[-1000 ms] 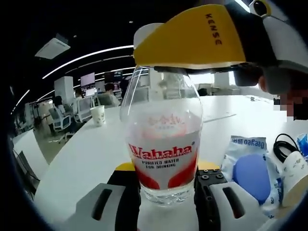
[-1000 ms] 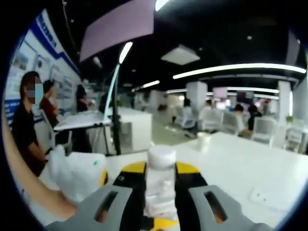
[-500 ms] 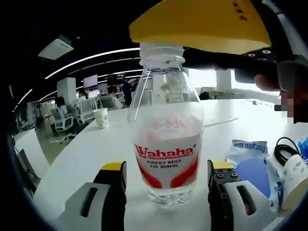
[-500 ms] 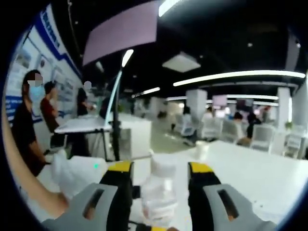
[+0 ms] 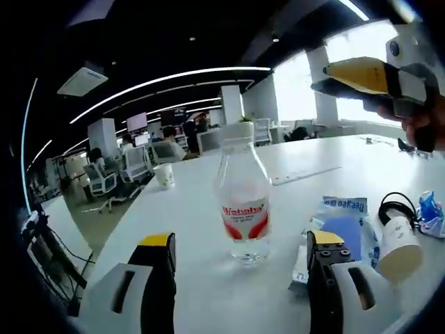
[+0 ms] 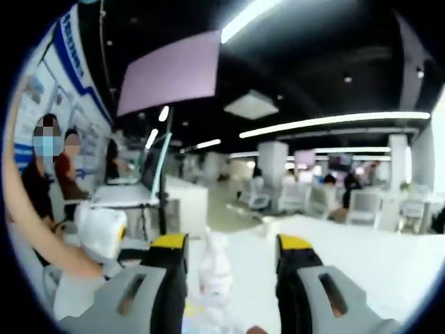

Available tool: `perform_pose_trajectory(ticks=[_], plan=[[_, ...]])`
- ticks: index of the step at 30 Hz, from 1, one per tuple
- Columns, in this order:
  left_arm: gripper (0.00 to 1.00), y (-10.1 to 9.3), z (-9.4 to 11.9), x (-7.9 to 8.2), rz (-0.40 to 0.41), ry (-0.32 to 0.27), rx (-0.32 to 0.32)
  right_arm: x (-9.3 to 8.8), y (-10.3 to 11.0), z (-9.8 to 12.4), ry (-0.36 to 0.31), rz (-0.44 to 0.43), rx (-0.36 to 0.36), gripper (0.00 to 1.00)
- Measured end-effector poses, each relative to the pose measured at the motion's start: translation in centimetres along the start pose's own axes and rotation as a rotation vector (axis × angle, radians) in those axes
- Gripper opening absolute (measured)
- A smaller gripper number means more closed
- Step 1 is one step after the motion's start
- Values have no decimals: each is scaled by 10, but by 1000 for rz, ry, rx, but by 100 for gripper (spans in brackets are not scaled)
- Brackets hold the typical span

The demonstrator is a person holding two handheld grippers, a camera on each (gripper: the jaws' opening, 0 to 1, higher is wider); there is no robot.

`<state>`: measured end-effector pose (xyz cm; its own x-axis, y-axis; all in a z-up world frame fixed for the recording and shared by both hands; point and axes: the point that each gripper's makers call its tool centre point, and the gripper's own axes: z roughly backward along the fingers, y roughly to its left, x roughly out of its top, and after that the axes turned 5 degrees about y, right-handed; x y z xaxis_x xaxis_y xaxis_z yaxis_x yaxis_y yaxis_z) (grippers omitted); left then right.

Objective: Arrange the tabletop items into an orderly group along one side of the table until the central work area is clear of visible clutter.

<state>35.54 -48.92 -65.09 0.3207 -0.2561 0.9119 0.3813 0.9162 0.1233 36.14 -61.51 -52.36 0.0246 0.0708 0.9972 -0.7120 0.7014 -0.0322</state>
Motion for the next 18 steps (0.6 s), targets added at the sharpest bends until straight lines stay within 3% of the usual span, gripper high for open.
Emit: perform_pose_trajectory(ticks=[7,10,12,18], plan=[[71,-22,47,-8,43,56,21,-10,-16,82,66,-56,-54,52],[66,-32,58,1,30,45,43,-14,-25,111,77,-58,-65,52],[67,-40,61,9,57,32,43,-20,-29,123,120,-52,-79,52],[65,-52,66,22,90,42,38,-3,-31,142,89,-64,-93,53]])
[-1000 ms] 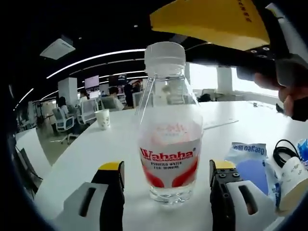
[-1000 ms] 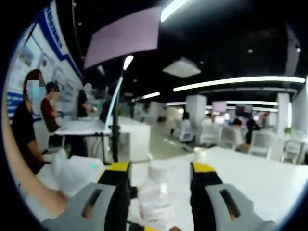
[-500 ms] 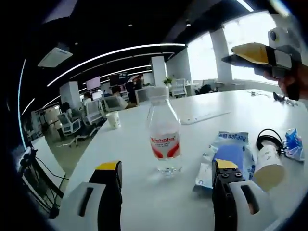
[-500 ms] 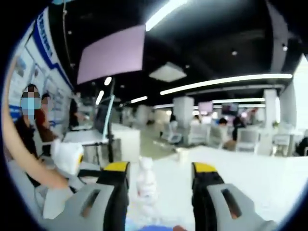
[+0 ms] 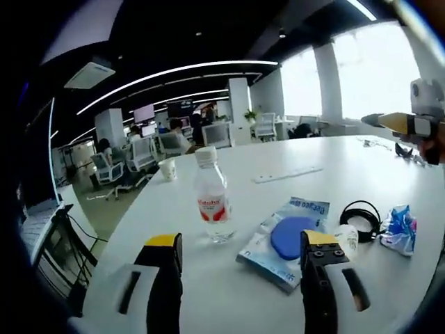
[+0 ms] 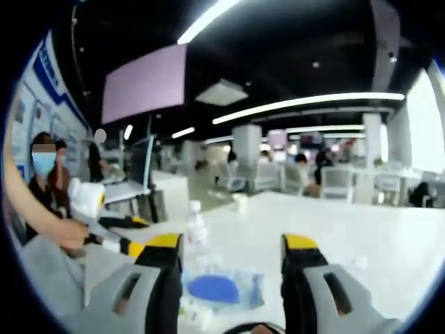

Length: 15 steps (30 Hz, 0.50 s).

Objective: Arrange the tabletop items into an orderly group along one side of the table until the central work area is clear of visible clutter.

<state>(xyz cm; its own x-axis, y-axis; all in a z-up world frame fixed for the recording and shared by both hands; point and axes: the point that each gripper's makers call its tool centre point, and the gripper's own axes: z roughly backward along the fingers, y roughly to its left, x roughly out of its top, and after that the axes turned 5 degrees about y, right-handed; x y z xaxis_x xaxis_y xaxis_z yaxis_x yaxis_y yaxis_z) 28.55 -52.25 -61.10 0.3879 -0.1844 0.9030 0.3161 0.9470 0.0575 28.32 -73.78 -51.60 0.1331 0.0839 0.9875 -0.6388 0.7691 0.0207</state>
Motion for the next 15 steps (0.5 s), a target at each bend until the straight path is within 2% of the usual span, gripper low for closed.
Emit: perform_pose_trajectory(ticks=[3,6,9,11,15], plan=[[65,-1,2,3,5,2,5,-4,2,-1,7,-6,33,52],[65,-3,6,1,25,6,0,-13,-1,0,49,15,43,52],[64,-8,10,-8,31,28,-12,-16,-4,-1,51,1,49,52],[63,-14,12,-15,-9,42,-13,-20,-3,-4,58,-7,60,52],[61,-24,14,-26,37,60,-40,-34,3,-9,98,13,86,51]])
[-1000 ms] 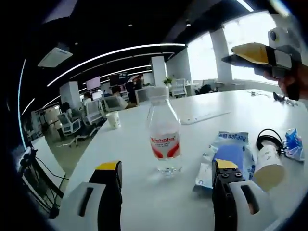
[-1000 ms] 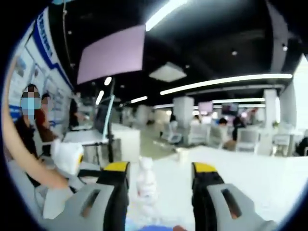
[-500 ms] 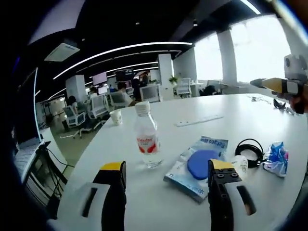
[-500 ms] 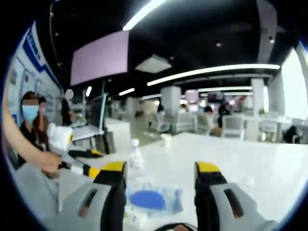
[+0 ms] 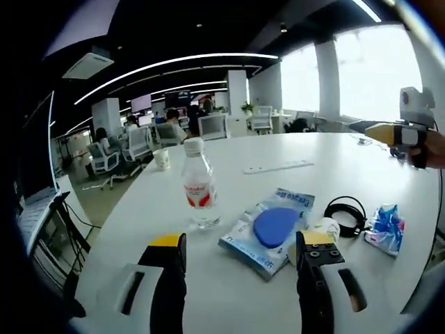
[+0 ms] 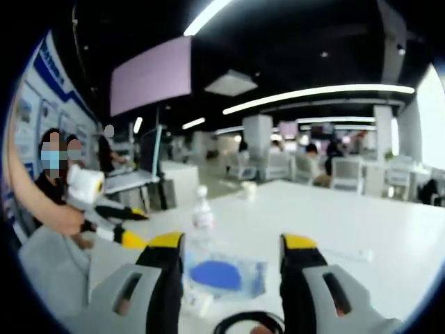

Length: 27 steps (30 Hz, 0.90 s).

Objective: Arrange the tabletop items into an orderly group along one side of the table until the central work area is clear of visible clutter.

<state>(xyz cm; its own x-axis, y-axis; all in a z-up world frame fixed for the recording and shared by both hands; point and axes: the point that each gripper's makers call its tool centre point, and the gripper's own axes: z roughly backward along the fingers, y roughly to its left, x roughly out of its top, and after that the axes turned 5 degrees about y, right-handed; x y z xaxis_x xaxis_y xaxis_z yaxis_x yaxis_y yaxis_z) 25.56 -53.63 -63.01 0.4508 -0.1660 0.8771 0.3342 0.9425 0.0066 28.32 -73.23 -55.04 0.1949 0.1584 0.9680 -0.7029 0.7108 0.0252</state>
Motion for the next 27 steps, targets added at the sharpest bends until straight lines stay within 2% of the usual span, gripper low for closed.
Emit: perform_pose_trajectory(ticks=[2,6,7,10,11,14,15,18,22,27], plan=[[60,-4,0,-5,21,13,-11,-2,0,-1,2,-11,6,51],[55,-13,-4,-16,-33,49,-29,-7,-7,-3,6,-39,3,51],[53,-11,-7,-23,36,73,-33,-9,-9,-4,8,-49,0,51],[51,-11,-15,-28,165,87,-63,-18,-20,-8,32,-77,-21,49],[50,-13,-17,-30,191,102,-84,-20,-22,-10,36,-86,-25,47],[37,-4,-24,-35,166,137,-50,-37,-32,-16,93,-145,-53,43],[33,-2,-27,-37,206,152,-48,-43,-35,-20,111,-167,-59,42],[33,1,-37,-36,335,156,-61,-57,-40,-29,154,-202,-62,41],[36,1,-46,-33,350,158,-69,-66,-48,-38,175,-215,-67,38],[34,2,-55,-41,391,205,-54,-75,-62,-52,207,-263,-70,37]])
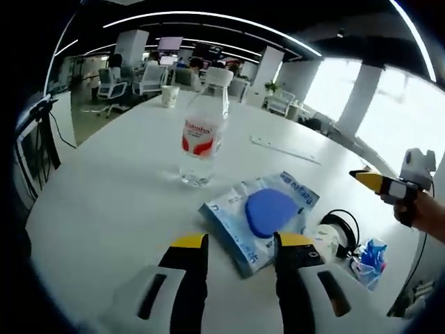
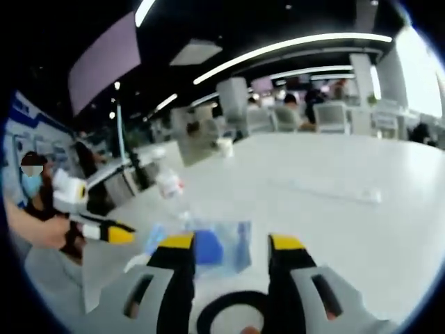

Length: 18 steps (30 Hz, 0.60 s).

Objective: Arrange the tabletop items into an orderly group along one side of the table until the central work area is clear of visible clutter.

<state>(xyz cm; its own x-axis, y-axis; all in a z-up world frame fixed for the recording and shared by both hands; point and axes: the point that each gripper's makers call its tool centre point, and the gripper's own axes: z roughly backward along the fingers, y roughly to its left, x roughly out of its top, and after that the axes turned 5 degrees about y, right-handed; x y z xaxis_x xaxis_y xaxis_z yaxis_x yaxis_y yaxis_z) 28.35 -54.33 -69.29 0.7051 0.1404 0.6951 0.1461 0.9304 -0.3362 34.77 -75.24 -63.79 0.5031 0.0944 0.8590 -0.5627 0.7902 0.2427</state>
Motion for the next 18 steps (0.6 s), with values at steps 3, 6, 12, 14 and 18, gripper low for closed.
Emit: perform_pose_trajectory(ticks=[3,6,12,14,18], plan=[[29,-10,-10,-12,33,67,-52,-4,-5,-17,27,-82,35,35],[23,-7,-16,-15,6,92,-20,-7,-13,-30,42,-101,38,28],[26,-2,-21,-24,25,133,-2,-28,-25,-53,158,-78,12,27],[24,-1,-21,-25,25,137,3,-37,-26,-58,190,-92,24,27],[17,0,-23,-30,23,157,9,-47,-33,-63,221,-105,12,25]])
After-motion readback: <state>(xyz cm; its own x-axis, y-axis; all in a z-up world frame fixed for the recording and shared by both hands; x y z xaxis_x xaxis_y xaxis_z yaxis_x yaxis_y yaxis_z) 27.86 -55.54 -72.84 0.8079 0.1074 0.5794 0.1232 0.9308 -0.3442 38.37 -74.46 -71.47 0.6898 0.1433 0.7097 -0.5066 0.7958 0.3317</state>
